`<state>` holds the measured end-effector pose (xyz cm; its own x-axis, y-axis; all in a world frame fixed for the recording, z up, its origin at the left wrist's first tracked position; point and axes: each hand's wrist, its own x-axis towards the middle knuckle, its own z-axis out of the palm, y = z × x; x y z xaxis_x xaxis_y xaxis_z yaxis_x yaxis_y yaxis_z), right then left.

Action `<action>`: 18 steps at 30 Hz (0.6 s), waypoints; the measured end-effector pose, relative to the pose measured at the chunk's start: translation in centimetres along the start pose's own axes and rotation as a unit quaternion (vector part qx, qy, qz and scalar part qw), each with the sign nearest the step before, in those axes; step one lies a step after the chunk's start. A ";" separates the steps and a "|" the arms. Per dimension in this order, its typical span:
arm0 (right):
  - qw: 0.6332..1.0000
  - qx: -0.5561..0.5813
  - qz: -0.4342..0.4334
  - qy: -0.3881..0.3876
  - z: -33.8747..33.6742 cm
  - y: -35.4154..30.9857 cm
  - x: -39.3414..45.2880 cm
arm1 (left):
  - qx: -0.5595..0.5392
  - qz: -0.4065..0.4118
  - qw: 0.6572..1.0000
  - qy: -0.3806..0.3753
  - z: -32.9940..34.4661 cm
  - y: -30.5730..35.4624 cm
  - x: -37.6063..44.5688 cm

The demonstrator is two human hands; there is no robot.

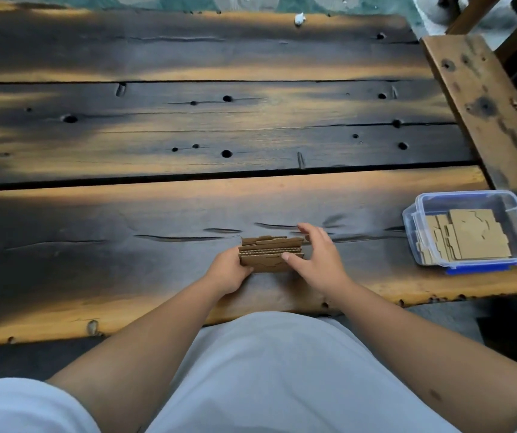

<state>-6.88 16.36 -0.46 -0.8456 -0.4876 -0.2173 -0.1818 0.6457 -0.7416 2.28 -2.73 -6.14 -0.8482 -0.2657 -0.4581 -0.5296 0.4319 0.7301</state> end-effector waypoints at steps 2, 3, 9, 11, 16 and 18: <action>0.995 -0.054 -0.078 0.013 -0.5 -1.1 0.2 | 0.005 0.001 1.000 0.002 0.0 0.0 -0.1; 0.990 -0.087 -0.111 0.006 -0.7 -1.7 0.3 | 0.006 0.002 1.000 0.004 0.0 0.0 -0.1; 0.956 -0.221 -0.193 -0.027 -1.2 -2.8 1.0 | 0.007 0.016 1.000 0.006 0.0 0.1 -0.5; 0.957 -0.220 -0.187 -0.036 -1.6 -2.7 1.1 | 0.008 0.026 1.000 0.009 -0.1 0.2 -0.6; 0.981 -0.143 -0.121 -0.042 -2.7 -2.3 1.1 | 0.004 0.043 0.999 0.013 0.0 0.2 -0.7; 0.988 -0.110 -0.095 -0.045 -3.2 -2.3 1.1 | 0.000 0.044 0.999 0.018 0.0 0.3 -0.8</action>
<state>-9.01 16.17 3.02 -0.7398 -0.6557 -0.1506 -0.4453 0.6450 -0.6210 2.79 -2.44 -5.59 -0.8910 -0.2577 -0.3738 -0.4532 0.4557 0.7661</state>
